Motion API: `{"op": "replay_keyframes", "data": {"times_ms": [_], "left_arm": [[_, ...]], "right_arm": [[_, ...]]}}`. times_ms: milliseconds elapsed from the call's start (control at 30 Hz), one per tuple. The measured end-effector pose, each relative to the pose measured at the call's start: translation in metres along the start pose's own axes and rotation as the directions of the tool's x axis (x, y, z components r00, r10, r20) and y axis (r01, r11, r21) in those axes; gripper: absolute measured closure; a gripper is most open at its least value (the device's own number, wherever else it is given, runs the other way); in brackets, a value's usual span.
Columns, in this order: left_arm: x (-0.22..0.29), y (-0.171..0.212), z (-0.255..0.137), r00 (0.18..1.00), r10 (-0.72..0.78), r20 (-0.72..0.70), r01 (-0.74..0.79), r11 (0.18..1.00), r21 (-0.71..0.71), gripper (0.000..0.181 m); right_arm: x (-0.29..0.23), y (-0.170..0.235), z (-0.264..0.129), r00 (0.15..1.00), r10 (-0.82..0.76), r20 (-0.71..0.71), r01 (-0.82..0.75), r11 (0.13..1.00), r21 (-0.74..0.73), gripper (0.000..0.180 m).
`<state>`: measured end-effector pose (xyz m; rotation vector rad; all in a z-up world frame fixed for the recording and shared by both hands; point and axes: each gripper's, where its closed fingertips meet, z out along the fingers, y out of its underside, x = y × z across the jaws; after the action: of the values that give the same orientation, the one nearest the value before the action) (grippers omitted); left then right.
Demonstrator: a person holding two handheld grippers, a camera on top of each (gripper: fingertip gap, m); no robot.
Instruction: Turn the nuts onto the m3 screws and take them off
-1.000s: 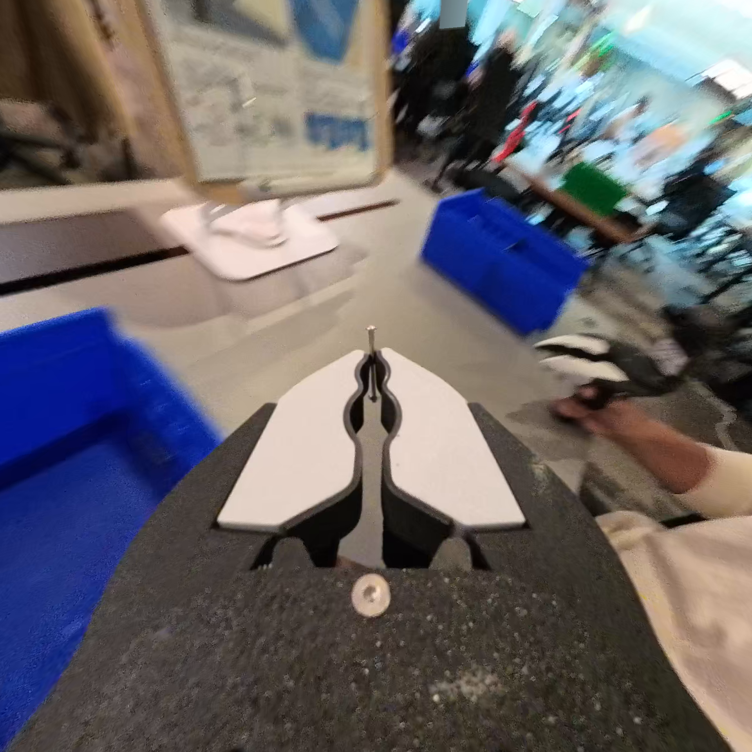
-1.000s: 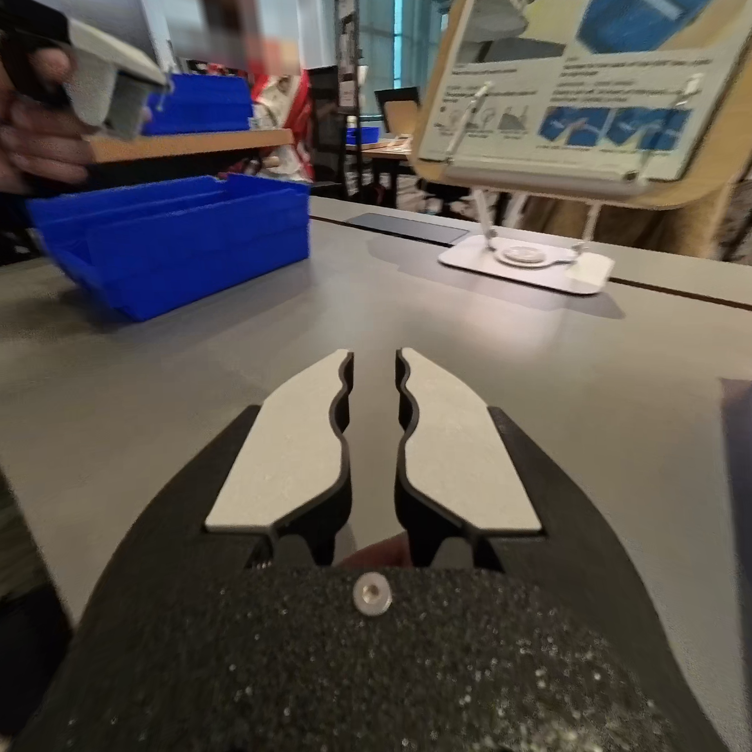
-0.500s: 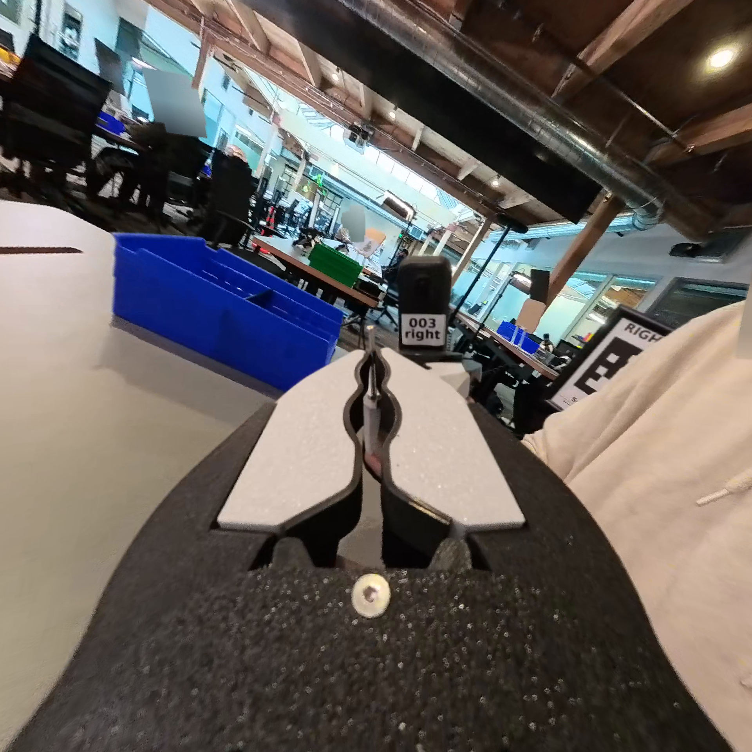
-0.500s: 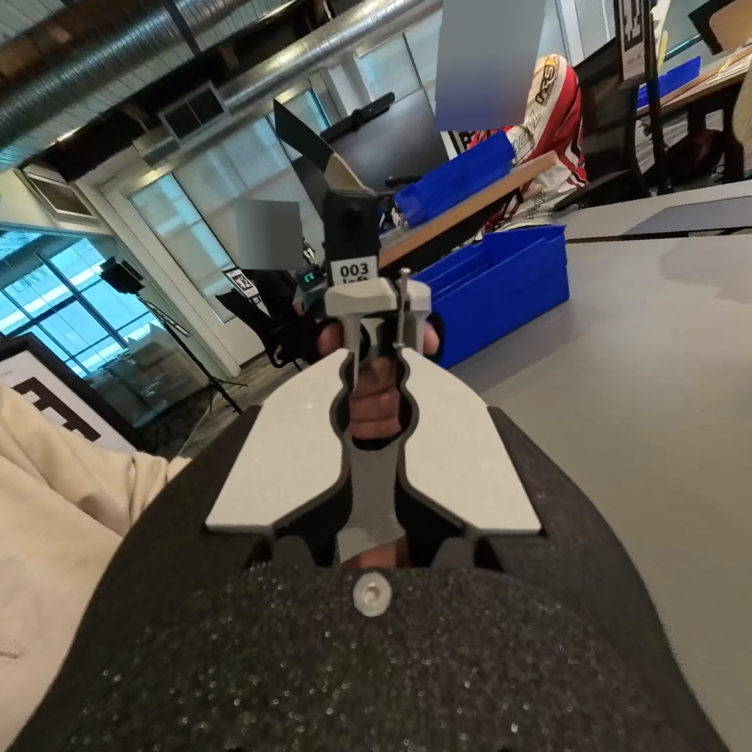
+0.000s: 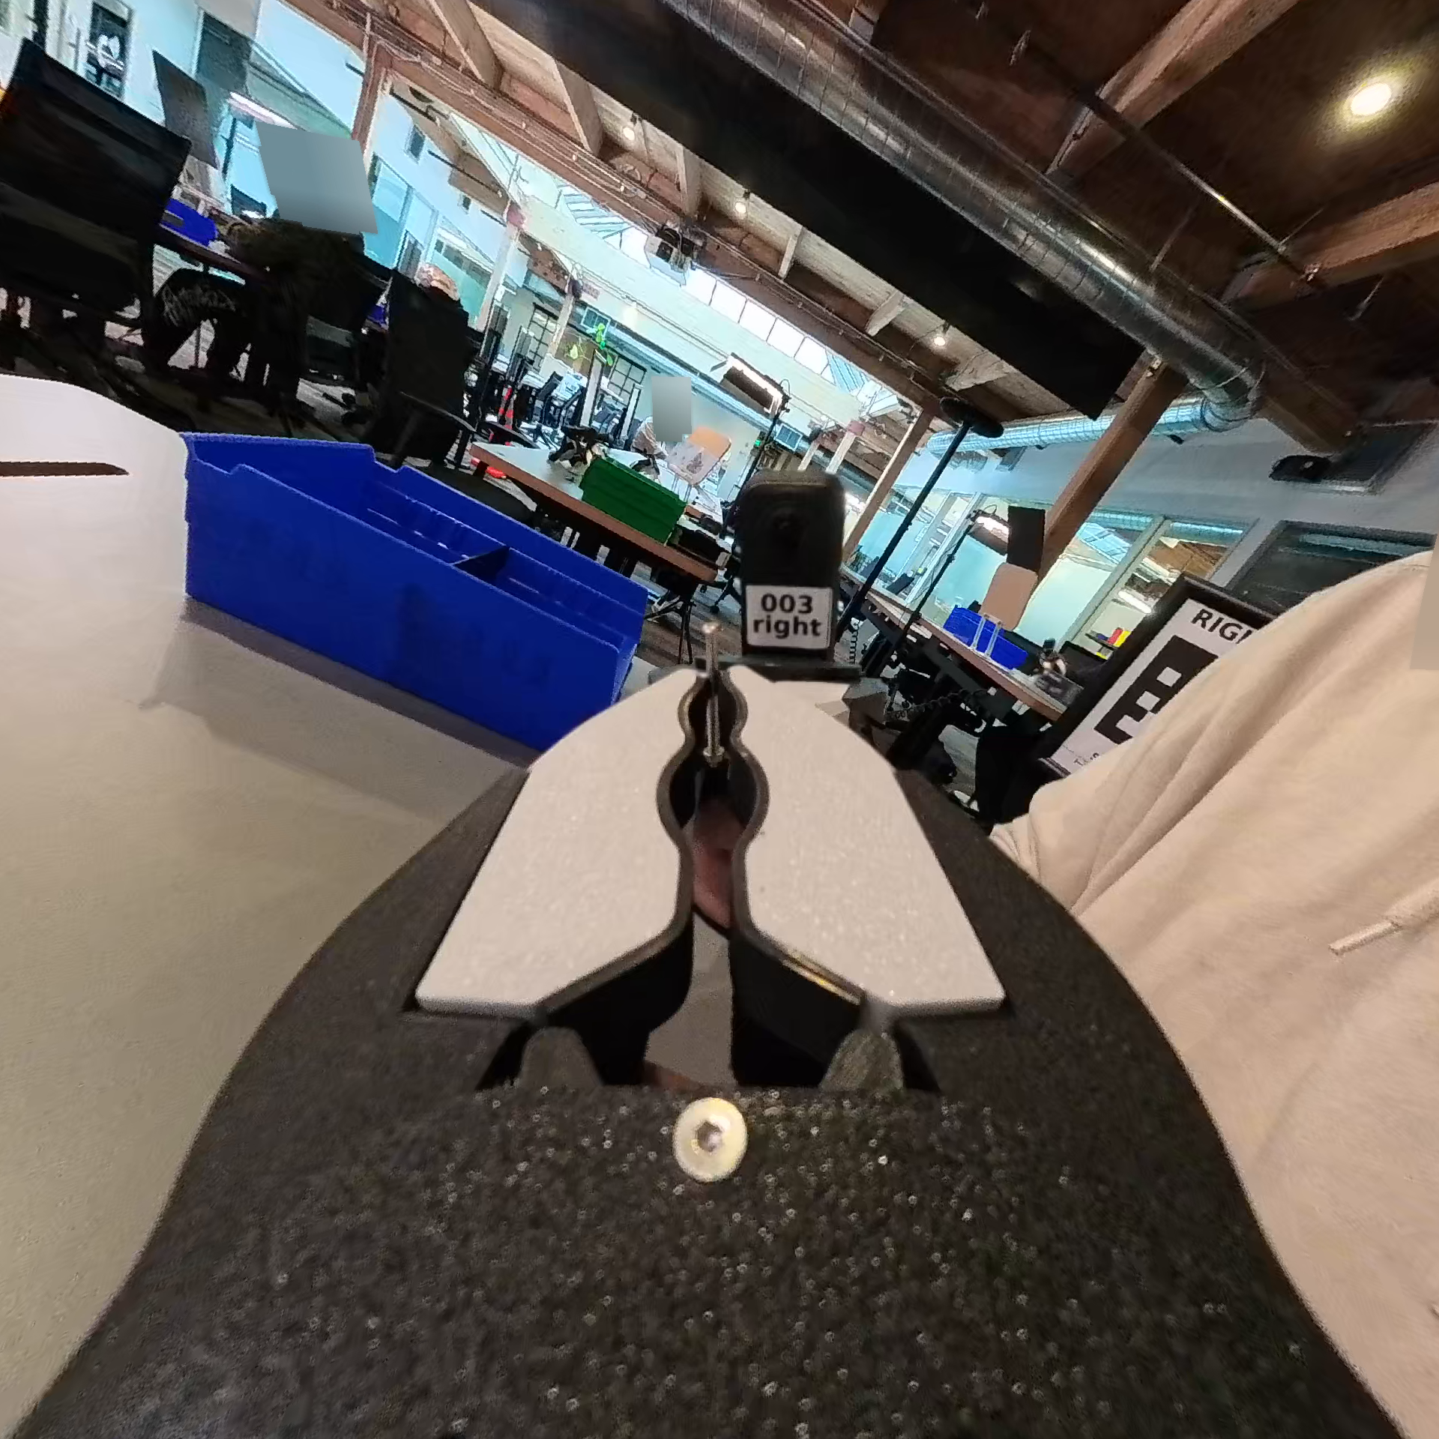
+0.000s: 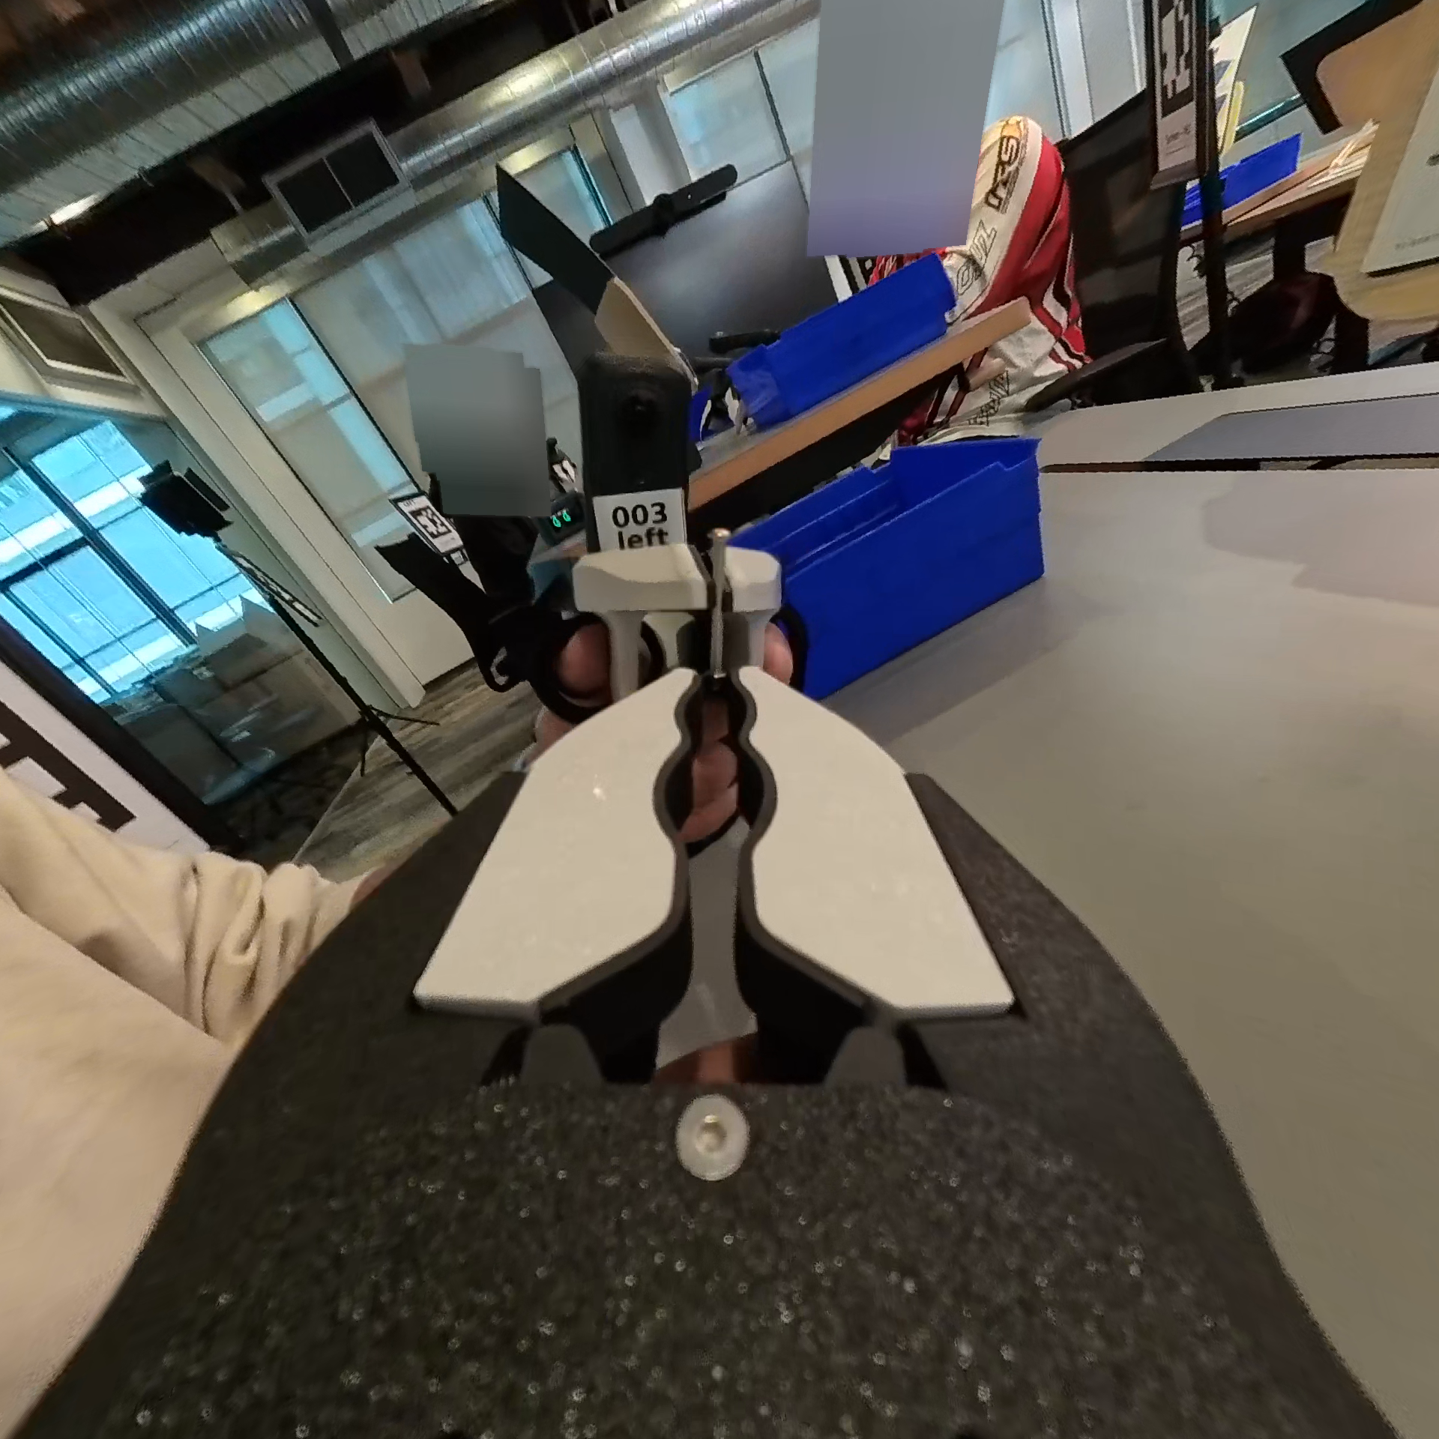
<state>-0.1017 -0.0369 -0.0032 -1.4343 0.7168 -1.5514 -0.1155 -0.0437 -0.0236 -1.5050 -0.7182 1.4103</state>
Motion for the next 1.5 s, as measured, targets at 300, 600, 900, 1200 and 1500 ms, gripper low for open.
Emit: {"op": "replay_keyframes", "data": {"times_ms": [300, 600, 900, 1200, 1500], "left_arm": [[-0.003, 0.025, -0.009, 0.996, 0.074, 0.048, -0.067, 0.986, -0.15, 0.178], [0.004, 0.034, -0.017, 0.952, 0.304, 0.026, -0.269, 0.878, -0.396, 0.162], [0.011, 0.052, -0.009, 0.933, 0.353, -0.07, -0.337, 0.788, -0.515, 0.158], [0.008, 0.059, -0.014, 0.935, 0.348, -0.062, -0.33, 0.794, -0.511, 0.177], [0.005, 0.055, -0.018, 0.961, 0.275, -0.018, -0.262, 0.893, -0.366, 0.177]], "right_arm": [[0.005, 0.022, -0.011, 0.98, -0.193, -0.037, 0.182, 0.962, -0.203, 0.175], [0.007, 0.042, -0.027, 0.929, -0.367, 0.052, 0.35, 0.822, -0.449, 0.175], [-0.005, 0.045, -0.027, 0.915, -0.391, 0.102, 0.391, 0.791, -0.471, 0.175], [-0.009, 0.031, -0.032, 0.933, -0.348, 0.093, 0.355, 0.851, -0.388, 0.175], [-0.01, 0.025, -0.028, 0.947, -0.314, 0.074, 0.321, 0.9, -0.296, 0.168]]}}
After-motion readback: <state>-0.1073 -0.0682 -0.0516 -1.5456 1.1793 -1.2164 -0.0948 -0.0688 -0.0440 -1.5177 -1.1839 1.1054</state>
